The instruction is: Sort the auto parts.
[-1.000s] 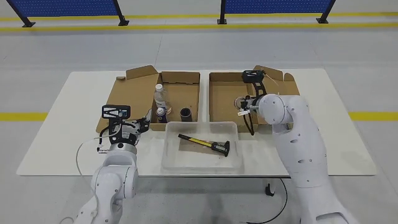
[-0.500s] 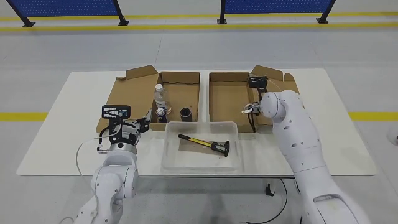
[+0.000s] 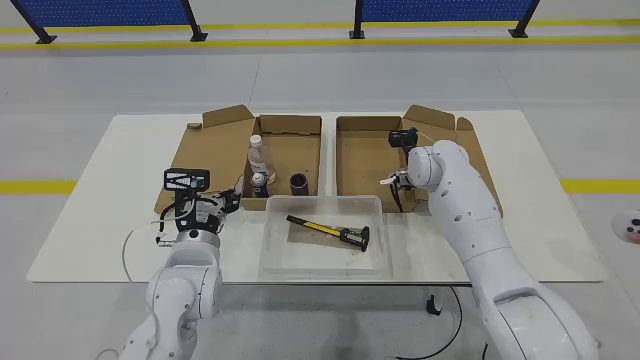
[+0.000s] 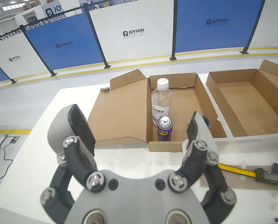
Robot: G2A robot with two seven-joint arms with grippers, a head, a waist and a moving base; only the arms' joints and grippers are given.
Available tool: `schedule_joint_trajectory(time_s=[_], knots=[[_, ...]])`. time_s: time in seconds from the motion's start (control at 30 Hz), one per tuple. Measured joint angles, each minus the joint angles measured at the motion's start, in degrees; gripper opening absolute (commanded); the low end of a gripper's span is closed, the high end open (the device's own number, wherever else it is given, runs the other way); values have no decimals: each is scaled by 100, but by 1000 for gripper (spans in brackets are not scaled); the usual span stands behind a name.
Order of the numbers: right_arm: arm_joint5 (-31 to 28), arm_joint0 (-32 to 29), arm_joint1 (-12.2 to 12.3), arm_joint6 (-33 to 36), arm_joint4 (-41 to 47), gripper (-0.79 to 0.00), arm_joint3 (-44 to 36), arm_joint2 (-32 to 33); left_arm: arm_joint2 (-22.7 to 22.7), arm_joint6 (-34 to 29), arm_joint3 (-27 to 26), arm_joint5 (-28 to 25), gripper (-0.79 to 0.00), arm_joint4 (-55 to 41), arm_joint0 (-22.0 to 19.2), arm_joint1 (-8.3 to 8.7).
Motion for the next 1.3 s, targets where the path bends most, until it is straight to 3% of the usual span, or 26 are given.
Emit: schedule_joint_trajectory(time_s=[0.23, 0.4, 0.6, 0.83, 1.07, 1.1, 1.17, 1.27, 1.3], knots=[[-59, 134, -32, -30, 29, -591, 145, -92, 0, 0, 0, 0, 0, 0, 0, 0], [-67, 106, -19, -73, 87, -520, -229, -47, 0, 0, 0, 0, 0, 0, 0, 0], [-291, -298, 80, 324, 54, -480, -1726, 95, 0, 0, 0, 0, 0, 0, 0, 0], [-925, -1038, 192, 1305, 100, -434, -3743, 49, 0, 0, 0, 0, 0, 0, 0, 0], [-1658, -1366, 208, 1862, 569, -388, -4534, -356, 0, 0, 0, 0, 0, 0, 0, 0], [-1759, -1385, 210, 1913, 651, -363, -4563, -399, 0, 0, 0, 0, 0, 0, 0, 0], [-1976, -1434, 217, 2008, 888, -209, -4583, -478, 0, 0, 0, 0, 0, 0, 0, 0], [-2249, -1489, 233, 2160, 1092, -206, -4525, -608, 0, 0, 0, 0, 0, 0, 0, 0], [-2309, -1505, 238, 2185, 1132, -166, -4483, -644, 0, 0, 0, 0, 0, 0, 0, 0]])
